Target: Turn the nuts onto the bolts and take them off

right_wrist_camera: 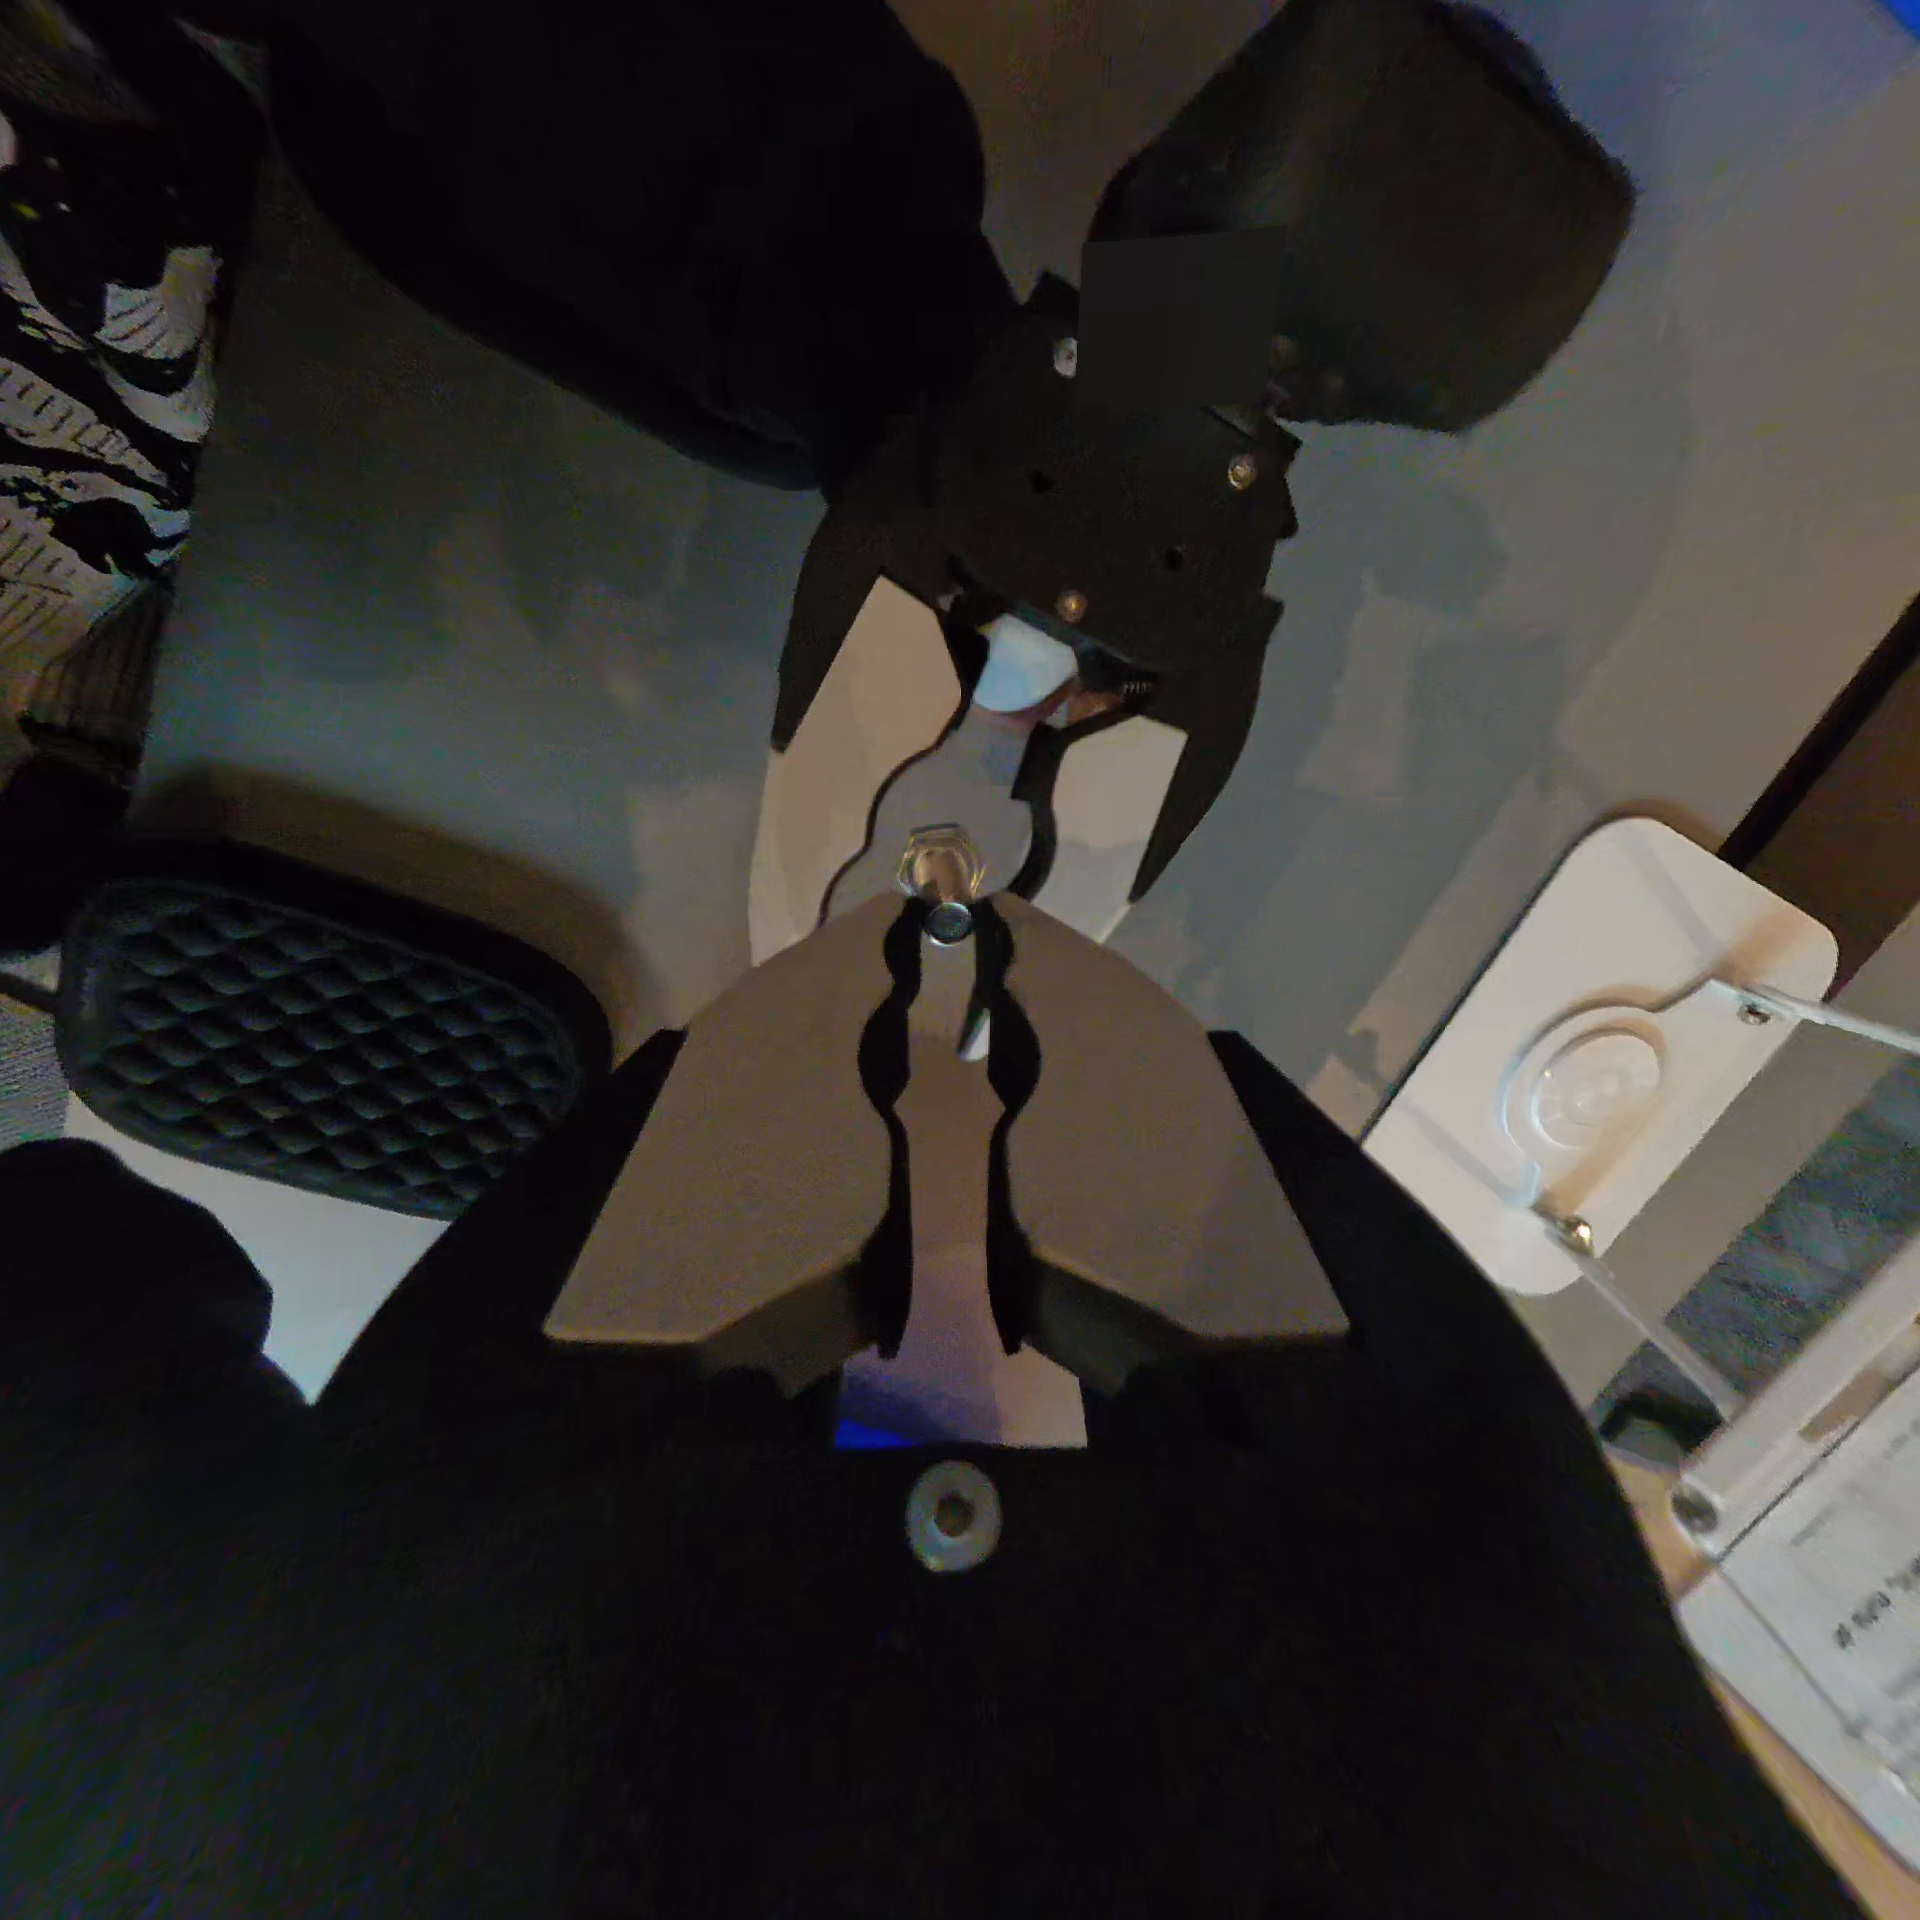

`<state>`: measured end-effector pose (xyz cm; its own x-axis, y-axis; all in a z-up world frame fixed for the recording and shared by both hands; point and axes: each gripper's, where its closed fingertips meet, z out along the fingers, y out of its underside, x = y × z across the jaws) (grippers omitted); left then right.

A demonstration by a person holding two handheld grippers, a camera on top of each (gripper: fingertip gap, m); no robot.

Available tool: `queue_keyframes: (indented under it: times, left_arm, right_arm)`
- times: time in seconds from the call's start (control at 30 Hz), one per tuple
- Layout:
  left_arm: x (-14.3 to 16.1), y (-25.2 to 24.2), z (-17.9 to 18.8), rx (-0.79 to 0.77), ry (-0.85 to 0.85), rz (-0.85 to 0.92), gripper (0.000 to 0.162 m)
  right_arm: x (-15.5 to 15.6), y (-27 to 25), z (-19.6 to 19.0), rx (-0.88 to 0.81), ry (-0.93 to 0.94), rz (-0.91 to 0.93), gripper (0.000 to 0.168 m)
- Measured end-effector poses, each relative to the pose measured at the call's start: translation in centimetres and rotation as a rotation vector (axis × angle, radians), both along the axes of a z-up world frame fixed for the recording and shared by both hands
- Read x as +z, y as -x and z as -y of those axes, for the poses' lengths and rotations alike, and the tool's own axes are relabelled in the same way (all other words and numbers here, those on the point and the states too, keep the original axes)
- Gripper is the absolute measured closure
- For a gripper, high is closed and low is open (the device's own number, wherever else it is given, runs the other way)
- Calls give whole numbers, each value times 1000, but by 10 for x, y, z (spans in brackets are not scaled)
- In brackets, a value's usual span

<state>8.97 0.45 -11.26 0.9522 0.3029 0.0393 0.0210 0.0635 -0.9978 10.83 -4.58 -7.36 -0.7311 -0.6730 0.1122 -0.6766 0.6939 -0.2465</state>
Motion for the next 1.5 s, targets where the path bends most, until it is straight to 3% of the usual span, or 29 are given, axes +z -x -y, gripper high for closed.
queue_keyframes:
  times: [0.2, 0.4, 0.6, 0.83, 1.1, 1.5]
  left_arm:
    - [2, 4, 1, 34, -9, -13, 99]
    - [4, 5, 4, 42, -18, -14, 101]
    - [5, 4, 4, 41, -19, -16, 103]
    - [4, 4, 3, 40, -17, -13, 105]
    - [1, 5, 3, 44, -8, -12, 106]
    - [0, 5, 3, 41, -5, -12, 107]
  right_arm:
    - [21, 27, -44, -182, 50, -47, 159]
    - [17, 72, -138, -563, 31, -112, 160]
    - [-12, 104, -265, -1018, -68, -125, 159]
    - [-76, 117, -376, -1366, -185, -43, 160]
    - [-122, 119, -398, -1424, -205, 12, 159]
    - [-143, 119, -404, -1462, -214, 49, 159]
